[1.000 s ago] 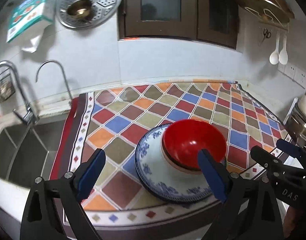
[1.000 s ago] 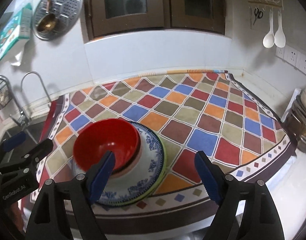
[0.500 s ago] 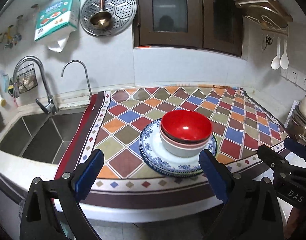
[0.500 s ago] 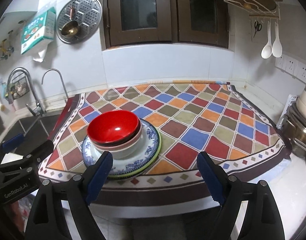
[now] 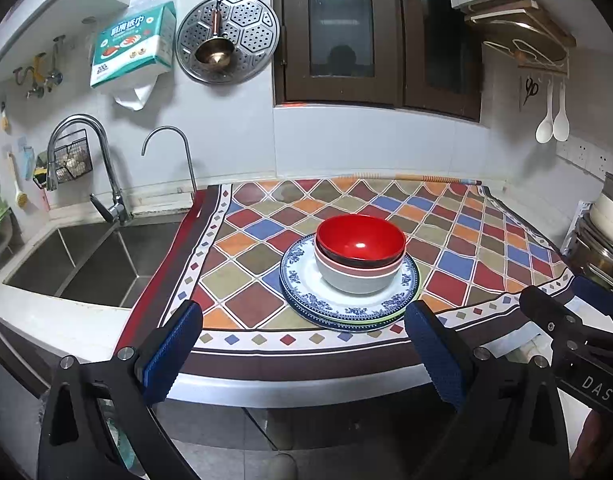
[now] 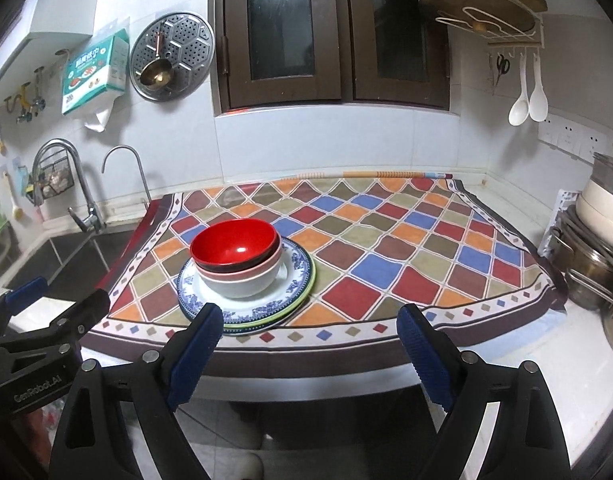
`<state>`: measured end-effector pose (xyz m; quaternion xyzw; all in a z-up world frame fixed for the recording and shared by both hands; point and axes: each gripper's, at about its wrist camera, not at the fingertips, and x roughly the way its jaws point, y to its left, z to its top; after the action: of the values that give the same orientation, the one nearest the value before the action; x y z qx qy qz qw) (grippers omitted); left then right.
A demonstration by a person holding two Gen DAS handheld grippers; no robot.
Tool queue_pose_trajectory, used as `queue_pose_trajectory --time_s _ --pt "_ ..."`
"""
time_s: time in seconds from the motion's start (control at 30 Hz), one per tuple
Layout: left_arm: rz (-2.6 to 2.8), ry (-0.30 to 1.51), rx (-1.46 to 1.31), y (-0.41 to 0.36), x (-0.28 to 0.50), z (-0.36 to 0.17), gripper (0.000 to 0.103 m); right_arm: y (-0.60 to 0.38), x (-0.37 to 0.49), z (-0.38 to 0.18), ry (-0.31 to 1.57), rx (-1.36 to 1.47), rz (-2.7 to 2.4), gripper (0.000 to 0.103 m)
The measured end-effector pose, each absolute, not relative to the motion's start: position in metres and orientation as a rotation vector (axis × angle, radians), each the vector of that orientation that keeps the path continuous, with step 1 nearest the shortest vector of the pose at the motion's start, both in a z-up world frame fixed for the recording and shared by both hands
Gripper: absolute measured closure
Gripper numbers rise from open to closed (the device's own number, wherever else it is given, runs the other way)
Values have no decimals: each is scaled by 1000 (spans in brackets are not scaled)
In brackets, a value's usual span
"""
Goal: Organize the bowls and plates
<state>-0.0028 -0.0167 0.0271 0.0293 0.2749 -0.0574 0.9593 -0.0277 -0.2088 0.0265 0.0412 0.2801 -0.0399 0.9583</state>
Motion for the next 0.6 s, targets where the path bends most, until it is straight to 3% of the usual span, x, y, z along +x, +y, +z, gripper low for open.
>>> queue_pose_trajectory --time_s 0.6 --pt "-121 556 59 -21 -34 29 0 -216 -62 29 556 91 -67 13"
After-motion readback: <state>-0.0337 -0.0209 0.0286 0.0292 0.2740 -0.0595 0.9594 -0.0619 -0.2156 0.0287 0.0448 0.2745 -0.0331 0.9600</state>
